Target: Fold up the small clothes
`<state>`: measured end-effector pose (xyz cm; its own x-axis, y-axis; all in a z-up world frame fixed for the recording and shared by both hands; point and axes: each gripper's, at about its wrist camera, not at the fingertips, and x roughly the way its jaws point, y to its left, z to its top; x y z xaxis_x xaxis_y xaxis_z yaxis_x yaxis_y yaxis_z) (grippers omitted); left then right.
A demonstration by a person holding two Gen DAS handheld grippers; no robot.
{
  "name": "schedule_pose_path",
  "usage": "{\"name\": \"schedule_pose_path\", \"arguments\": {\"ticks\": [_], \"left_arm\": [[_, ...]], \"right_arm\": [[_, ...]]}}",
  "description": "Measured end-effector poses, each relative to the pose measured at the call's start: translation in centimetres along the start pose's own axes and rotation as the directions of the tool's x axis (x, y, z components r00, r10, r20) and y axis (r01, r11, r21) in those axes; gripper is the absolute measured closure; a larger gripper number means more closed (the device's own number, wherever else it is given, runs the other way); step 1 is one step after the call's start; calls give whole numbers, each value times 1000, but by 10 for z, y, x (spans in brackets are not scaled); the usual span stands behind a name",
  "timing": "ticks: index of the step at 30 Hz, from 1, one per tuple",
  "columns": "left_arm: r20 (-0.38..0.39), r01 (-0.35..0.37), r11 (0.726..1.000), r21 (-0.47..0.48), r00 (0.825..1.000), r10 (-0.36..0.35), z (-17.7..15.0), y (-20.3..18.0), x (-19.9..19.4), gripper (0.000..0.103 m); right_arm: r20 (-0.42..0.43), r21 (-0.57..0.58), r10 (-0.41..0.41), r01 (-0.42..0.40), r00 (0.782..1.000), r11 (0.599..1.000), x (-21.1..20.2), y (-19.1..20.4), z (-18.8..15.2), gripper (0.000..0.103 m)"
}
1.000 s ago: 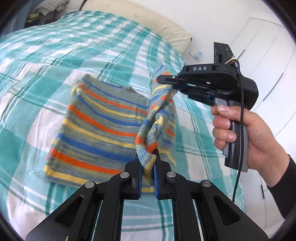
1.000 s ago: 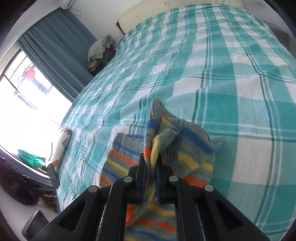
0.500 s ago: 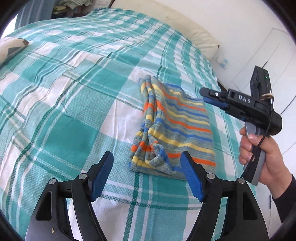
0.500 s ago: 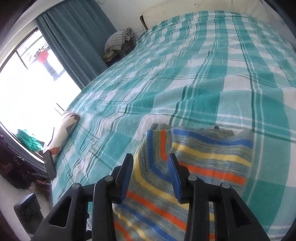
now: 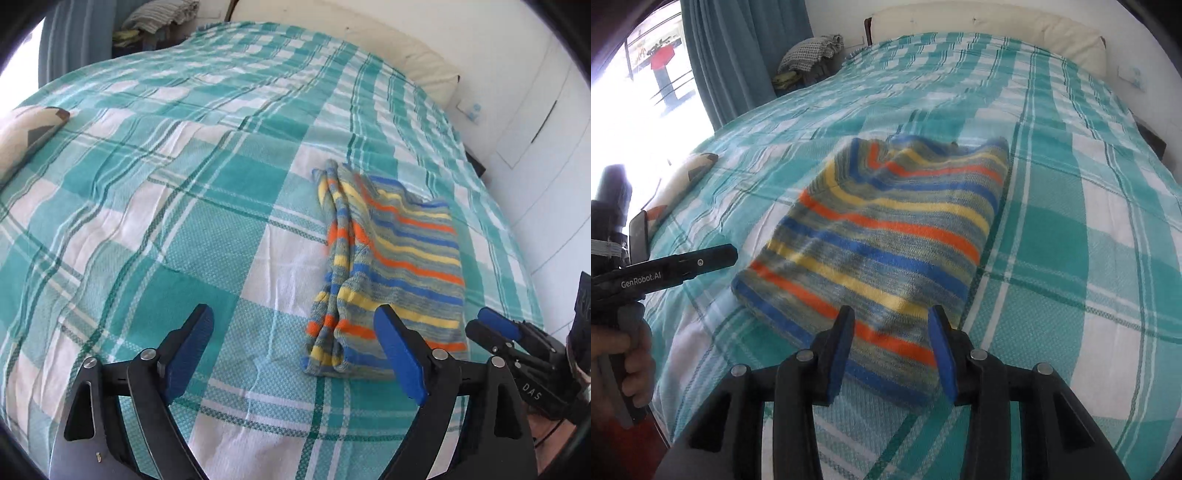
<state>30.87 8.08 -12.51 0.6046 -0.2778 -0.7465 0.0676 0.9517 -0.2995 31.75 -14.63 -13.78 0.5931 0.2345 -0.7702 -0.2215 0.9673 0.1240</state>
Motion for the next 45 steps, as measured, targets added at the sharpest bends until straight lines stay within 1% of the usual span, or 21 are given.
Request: {"name": "schedule_pose_path", "arguments": {"ticks": [4,7,10,11,12,14,16,19,21,23,25,27,30,31,32,34,36,39,41,43,45], "left_arm": [[-30,35,994,101,999,-32,28,-30,19,9],[-50,-19,983,180,998,29,43,-50,59,9],[-116,-113,979,169,984,133,48,-40,103,9],[-148,-130,979,156,977,154,47,-33,115,8],[-173,-107,985,132,976,130,46,-25,121,8],[-160,-79,991,107,982,96,45,-18,110,8],[-123,-66,991,114,989,80,43,-17,87,9],[-88,-9,993,115,996,19,30,-15,50,8],[-92,14,994,111,996,-4,16,-12,37,5],[-130,-1,992,130,991,18,-3,-10,37,4],[-178,-39,987,156,982,67,-22,-7,41,5],[-172,-42,988,148,983,67,-35,-3,28,6],[-89,-12,988,155,996,26,-50,-4,-12,5],[-67,-14,986,165,997,26,-55,-6,-22,4],[-57,-20,984,175,998,30,-61,-9,-29,3],[-63,-20,982,186,997,32,-74,-16,-32,3],[-92,-13,981,195,995,31,-86,-23,-25,3],[-130,-17,979,202,991,44,-104,-32,-12,3],[-143,-40,976,216,987,72,-117,-36,-3,3],[-153,-83,959,270,980,128,-129,-43,6,2],[-144,-96,946,311,979,147,-134,-49,7,1]], "right_arm": [[53,-32,-30,32,998,999,-9,-5,35,61],[58,8,-41,41,997,999,6,-12,57,61],[-1,65,-35,35,999,997,38,-20,62,59],[-44,78,-22,26,999,997,52,-22,59,53],[-93,82,-23,31,995,996,67,-23,55,53],[-86,42,-55,59,995,997,74,-18,50,53],[-65,28,-74,76,995,997,61,-13,53,53],[41,34,-41,40,998,999,20,-6,51,53],[60,1,-25,25,998,1000,1,4,41,49],[44,-19,-10,11,999,1000,-3,13,24,42],[-34,-37,-1,0,999,999,13,19,2,42],[-135,-37,-14,9,991,999,30,20,-19,42],[-43,6,-23,23,999,1000,-4,18,-31,41],[-7,15,-29,29,1000,999,-20,17,-35,35],[20,19,-47,47,999,999,-33,17,-40,22],[53,26,-119,118,991,993,-56,18,-55,10],[38,50,-181,179,983,983,-67,17,-73,10],[-37,131,-210,213,977,968,-67,12,-102,10],[-57,171,-229,236,972,957,-65,10,-120,10],[-67,183,-255,263,965,947,-60,9,-135,10],[-85,167,-261,272,962,948,-52,8,-146,6]]}}
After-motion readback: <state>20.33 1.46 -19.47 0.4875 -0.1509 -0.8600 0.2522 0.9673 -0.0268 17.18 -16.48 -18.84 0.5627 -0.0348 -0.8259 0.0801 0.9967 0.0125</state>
